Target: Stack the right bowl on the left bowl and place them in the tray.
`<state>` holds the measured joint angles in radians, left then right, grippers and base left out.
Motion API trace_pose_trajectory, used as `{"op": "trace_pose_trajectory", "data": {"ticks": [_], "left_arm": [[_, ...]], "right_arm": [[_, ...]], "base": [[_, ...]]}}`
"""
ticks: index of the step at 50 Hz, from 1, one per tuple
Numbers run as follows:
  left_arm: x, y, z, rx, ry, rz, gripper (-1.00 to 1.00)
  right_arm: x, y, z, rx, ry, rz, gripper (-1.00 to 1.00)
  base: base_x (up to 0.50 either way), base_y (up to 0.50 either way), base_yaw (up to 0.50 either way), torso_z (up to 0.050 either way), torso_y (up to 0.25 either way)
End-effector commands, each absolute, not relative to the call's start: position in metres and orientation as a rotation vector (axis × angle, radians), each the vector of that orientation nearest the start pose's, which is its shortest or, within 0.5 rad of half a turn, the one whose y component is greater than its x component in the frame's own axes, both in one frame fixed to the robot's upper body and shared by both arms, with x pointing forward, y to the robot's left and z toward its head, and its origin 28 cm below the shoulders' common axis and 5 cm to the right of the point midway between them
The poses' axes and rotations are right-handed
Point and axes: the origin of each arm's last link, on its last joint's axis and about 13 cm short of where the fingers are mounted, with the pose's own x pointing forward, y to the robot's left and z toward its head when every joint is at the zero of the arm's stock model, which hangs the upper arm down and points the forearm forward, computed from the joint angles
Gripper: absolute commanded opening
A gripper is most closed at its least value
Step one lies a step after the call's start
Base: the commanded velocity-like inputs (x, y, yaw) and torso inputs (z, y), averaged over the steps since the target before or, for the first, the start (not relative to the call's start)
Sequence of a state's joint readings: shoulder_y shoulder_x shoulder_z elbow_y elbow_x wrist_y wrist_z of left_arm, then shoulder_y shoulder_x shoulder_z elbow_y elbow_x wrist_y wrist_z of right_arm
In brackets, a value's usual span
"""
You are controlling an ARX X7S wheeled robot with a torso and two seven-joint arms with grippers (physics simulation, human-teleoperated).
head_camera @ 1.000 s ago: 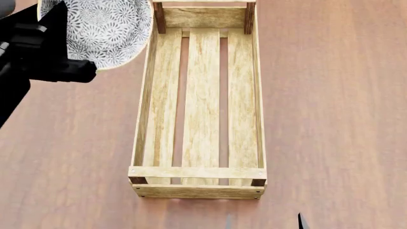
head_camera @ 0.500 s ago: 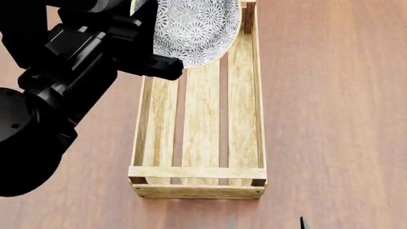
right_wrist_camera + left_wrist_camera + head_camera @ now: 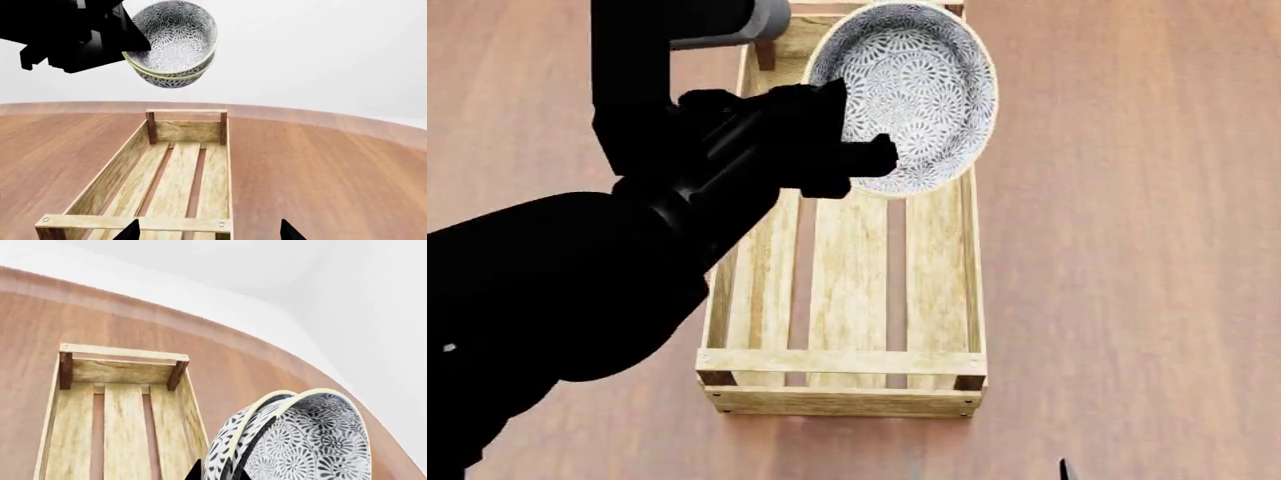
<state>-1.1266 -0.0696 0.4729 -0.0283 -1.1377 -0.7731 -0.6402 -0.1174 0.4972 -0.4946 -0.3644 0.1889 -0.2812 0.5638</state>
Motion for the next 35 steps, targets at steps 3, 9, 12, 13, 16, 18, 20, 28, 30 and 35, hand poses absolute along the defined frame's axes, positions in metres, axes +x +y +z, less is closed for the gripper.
{"op": "trace_pose_trajectory", "data": {"ticks": [3, 9, 12, 13, 16, 18, 20, 28, 30, 35], "left_arm": [[0.332, 0.083, 0.262, -0.487, 0.227, -0.386, -1.00], [0.334, 0.084, 0.257, -0.492, 0.240, -0.376, -1.00], [0.334, 0.082, 0.252, -0.497, 0.254, -0.376, -1.00], [0.333, 0.081, 0.251, -0.501, 0.258, -0.381, -1.00], [0.333, 0.080, 0.249, -0.496, 0.271, -0.392, -1.00], [0.334, 0.080, 0.246, -0.511, 0.285, -0.389, -1.00], [0.335, 0.079, 0.241, -0.521, 0.299, -0.384, -1.00], [0.340, 0.082, 0.230, -0.533, 0.328, -0.361, -1.00], [0.342, 0.083, 0.229, -0.537, 0.332, -0.354, -1.00], [0.343, 0.083, 0.228, -0.554, 0.349, -0.345, -1.00]], "right_arm": [[0.159, -0.091, 0.058, -0.002, -0.344, 0.065, 1.00], [0.159, -0.091, 0.058, 0.000, -0.344, 0.068, 1.00], [0.159, -0.091, 0.058, -0.001, -0.343, 0.068, 1.00], [0.159, -0.091, 0.057, -0.001, -0.343, 0.069, 1.00], [0.158, -0.091, 0.058, -0.001, -0.343, 0.070, 1.00], [0.158, -0.091, 0.057, 0.000, -0.342, 0.070, 1.00], [0.158, -0.090, 0.057, 0.000, -0.342, 0.071, 1.00], [0.158, -0.090, 0.056, 0.000, -0.340, 0.074, 1.00], [0.158, -0.090, 0.056, -0.001, -0.340, 0.075, 1.00], [0.158, -0.090, 0.055, -0.001, -0.337, 0.075, 1.00]], "base": [[0.00, 0.00, 0.00, 0.000, 0.000], [0.00, 0.00, 0.00, 0.000, 0.002], [0.00, 0.00, 0.00, 0.000, 0.000], [0.00, 0.00, 0.00, 0.000, 0.000], [0.00, 0.00, 0.00, 0.000, 0.003], [0.00, 0.00, 0.00, 0.000, 0.000], [0.00, 0.00, 0.00, 0.000, 0.000], [0.00, 0.00, 0.00, 0.001, 0.001], [0.00, 0.00, 0.00, 0.000, 0.000], [0.00, 0.00, 0.00, 0.000, 0.000]]}}
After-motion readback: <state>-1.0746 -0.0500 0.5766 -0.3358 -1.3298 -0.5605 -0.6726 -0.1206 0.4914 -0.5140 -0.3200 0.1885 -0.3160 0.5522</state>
